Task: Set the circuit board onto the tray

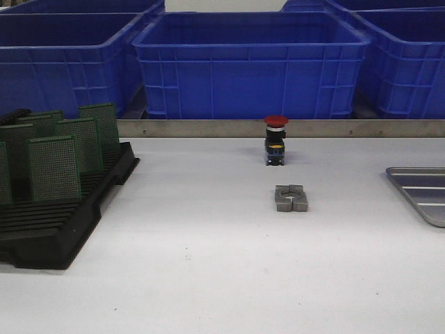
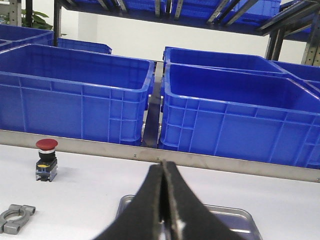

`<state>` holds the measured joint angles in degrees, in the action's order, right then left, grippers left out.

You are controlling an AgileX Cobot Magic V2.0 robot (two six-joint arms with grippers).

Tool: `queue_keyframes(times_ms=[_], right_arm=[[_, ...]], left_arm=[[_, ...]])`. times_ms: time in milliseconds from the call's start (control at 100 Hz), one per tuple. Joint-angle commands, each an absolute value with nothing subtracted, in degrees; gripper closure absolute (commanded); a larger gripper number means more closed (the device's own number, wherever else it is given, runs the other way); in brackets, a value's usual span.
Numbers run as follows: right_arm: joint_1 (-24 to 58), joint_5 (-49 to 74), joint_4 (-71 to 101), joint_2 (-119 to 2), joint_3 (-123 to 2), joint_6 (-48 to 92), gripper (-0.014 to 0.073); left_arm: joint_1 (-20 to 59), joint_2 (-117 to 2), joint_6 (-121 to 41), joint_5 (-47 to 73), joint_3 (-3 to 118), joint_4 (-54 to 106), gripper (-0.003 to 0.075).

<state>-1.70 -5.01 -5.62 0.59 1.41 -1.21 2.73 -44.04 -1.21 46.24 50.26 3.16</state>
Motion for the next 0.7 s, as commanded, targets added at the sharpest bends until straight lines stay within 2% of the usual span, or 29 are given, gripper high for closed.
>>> queue_keyframes(times_ms=[0, 210, 410, 690], right_arm=[[-1.6, -9.8, -6.3, 1.8, 0.7, -1.2, 0.0662], [-1.6, -9.8, -6.3, 1.8, 0.7, -1.2, 0.0662], [-1.6, -9.8, -6.3, 1.8, 0.7, -1.2, 0.0662], [-1.6, -9.8, -6.3, 1.8, 0.7, -1.2, 0.0662]], left_arm=[[2.6, -44.0, -1.4, 42.6, 52.2, 4.3, 0.0146], [2.7, -45.1, -4.9, 40.3, 53.1, 7.0, 0.0154], [2.7, -52.7, -16.5, 48.9, 61.4, 8.8, 0.0154], [2.7, -67.6, -48.6, 59.2, 72.4, 20.6, 0.0154]])
